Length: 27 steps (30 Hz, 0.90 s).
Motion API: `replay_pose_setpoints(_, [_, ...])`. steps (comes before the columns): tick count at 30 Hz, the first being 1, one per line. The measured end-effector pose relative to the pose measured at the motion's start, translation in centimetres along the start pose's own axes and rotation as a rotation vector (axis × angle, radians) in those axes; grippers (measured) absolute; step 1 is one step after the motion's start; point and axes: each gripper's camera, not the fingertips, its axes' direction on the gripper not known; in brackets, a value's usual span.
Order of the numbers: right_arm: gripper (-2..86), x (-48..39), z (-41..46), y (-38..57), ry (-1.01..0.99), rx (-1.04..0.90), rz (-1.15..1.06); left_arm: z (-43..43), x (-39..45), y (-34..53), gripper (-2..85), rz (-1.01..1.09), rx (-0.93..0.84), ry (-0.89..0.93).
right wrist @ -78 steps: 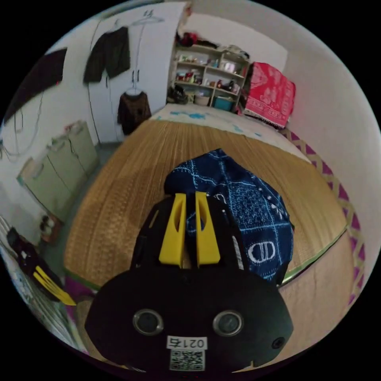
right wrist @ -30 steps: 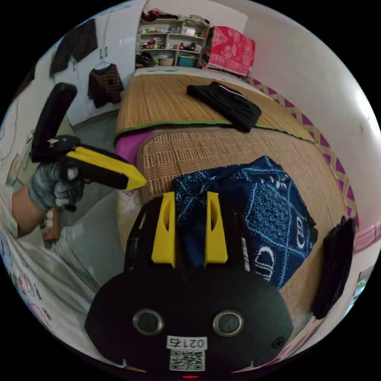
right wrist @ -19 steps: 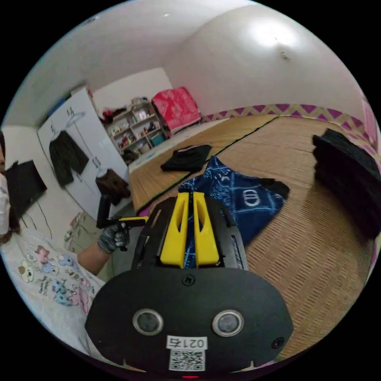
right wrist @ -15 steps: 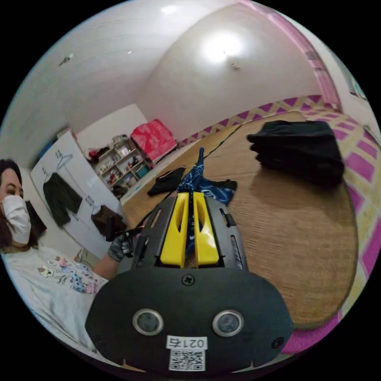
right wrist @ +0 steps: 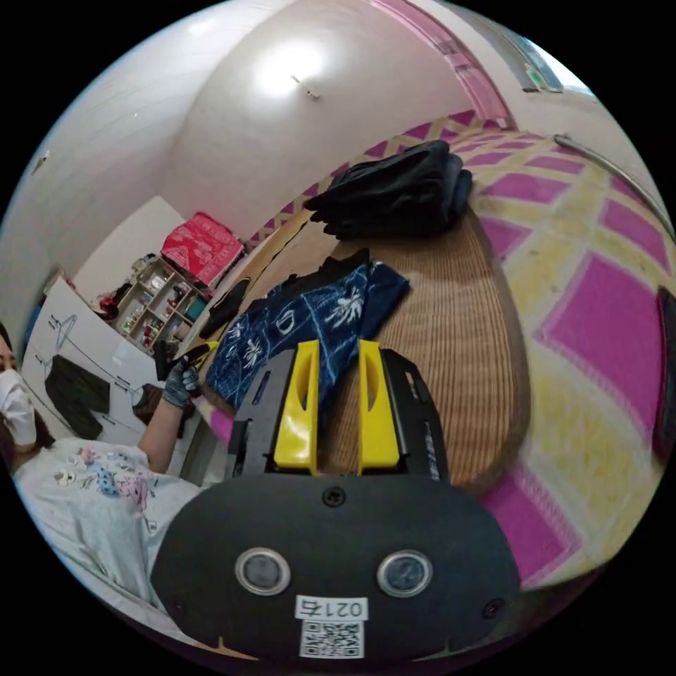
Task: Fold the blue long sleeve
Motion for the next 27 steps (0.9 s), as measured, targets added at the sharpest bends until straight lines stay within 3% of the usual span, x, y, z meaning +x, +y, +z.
replay_pose_setpoints(5, [12.0, 2.8, 7.2, -10.8, 0.076, -0.147, -0.069, 4.4, -6.4, -6.5, 12.3, -0.11, -0.099, 0.044])
replay_pose_setpoints(10, [12.9, 3.9, 13.8, -17.5, 0.1, -0.345, -0.194, 7.2, -9.6, -10.6, 12.7, -0.109, -0.15, 0.189])
replay_pose_setpoints(15, [6.3, 4.2, 17.5, -20.7, 0.012, -0.451, -0.239, 11.0, -10.5, -14.2, 8.9, -0.073, -0.256, 0.33])
replay_pose_setpoints(19, [0.7, 4.5, 18.2, -21.7, -0.028, -0.491, -0.246, 13.5, -10.4, -16.3, 2.4, -0.05, -0.373, 0.356])
replay_pose_setpoints(27, [0.1, 1.7, 18.5, -25.3, 0.087, -0.372, -0.305, 11.9, -11.5, -20.4, 0.4, -0.058, -0.227, 0.308])
